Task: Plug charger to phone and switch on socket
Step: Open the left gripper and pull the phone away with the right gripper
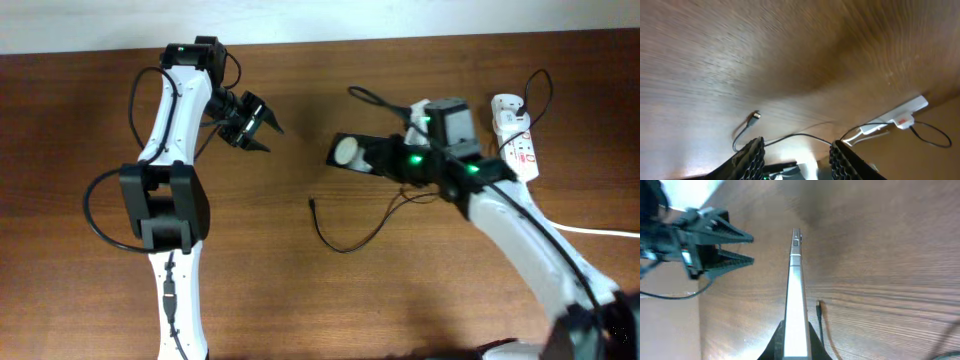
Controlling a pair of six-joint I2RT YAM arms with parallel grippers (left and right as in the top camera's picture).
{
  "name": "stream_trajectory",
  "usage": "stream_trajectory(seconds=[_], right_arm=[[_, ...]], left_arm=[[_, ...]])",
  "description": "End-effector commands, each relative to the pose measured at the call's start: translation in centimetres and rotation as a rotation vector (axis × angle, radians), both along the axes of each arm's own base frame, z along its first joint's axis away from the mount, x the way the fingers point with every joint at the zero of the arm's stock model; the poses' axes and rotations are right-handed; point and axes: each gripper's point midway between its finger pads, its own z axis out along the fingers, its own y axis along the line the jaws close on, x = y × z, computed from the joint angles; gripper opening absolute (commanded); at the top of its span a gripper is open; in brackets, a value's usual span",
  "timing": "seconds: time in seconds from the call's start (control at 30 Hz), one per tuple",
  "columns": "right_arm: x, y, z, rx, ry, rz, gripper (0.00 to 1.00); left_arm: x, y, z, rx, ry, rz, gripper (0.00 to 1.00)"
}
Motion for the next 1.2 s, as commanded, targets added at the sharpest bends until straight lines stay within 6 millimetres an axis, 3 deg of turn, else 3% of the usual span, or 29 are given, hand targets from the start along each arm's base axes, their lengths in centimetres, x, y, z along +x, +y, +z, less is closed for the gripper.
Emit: stream_trajectory(seconds=[0.0, 0.1, 0.17, 0.3, 0.4, 0.57, 0.7, 0.77, 0.87, 1.03, 1.17], right_arm=[[-1.9, -2.5, 5.8, -0.010, -0.131, -0.005, 0.04], [-5.3, -5.0, 9.4, -0.039, -0.199, -0.050, 0.04], [-7.0, -5.9, 10.2, -0.052, -0.223, -0.079, 0.04], [-11.6, -7.8, 10.9, -0.002, -0.285, -0.176, 0.04], [-13.8, -8.1, 10.4, 0.046, -0.297, -0.219, 0.04], [-15.4, -8.4, 9.4, 0.100, -0.267, -0.273, 0.04], [-15.9, -8.7, 9.8, 0.112, -0.275, -0.300, 0.04], [-16.3, -8.7, 9.0, 0.120, -0.224, -0.315, 0.04], [-16.7, -8.8, 9.2, 0.133, -0.226, -0.325, 0.04], [-18.5, -9.2, 9.5, 0.133, -0.249, -0.348, 0.04], [-20.4, -11.0, 10.3, 0.158, -0.305, -0.471, 0.04]], left_arm=[[0.2, 0.7, -0.4, 0.029, -0.029, -0.028, 0.50], [0.4, 0.7, -0.4, 0.019, -0.089, -0.096, 0.54], [0.4, 0.7, -0.4, 0.016, -0.105, -0.119, 0.55], [1.1, -0.5, 0.4, -0.078, -0.244, -0.242, 0.57], [1.8, -1.3, 1.0, -0.133, -0.308, -0.267, 0.57], [3.3, -4.0, 4.1, -0.354, -0.476, -0.309, 0.55], [3.3, -5.1, 4.4, -0.380, -0.519, -0.348, 0.56], [3.2, -6.2, 4.7, -0.402, -0.543, -0.374, 0.58], [3.4, -8.2, 6.7, -0.522, -0.629, -0.408, 0.60], [3.2, -8.6, 7.3, -0.567, -0.647, -0.417, 0.59], [2.9, -8.9, 8.1, -0.616, -0.697, -0.448, 0.59]])
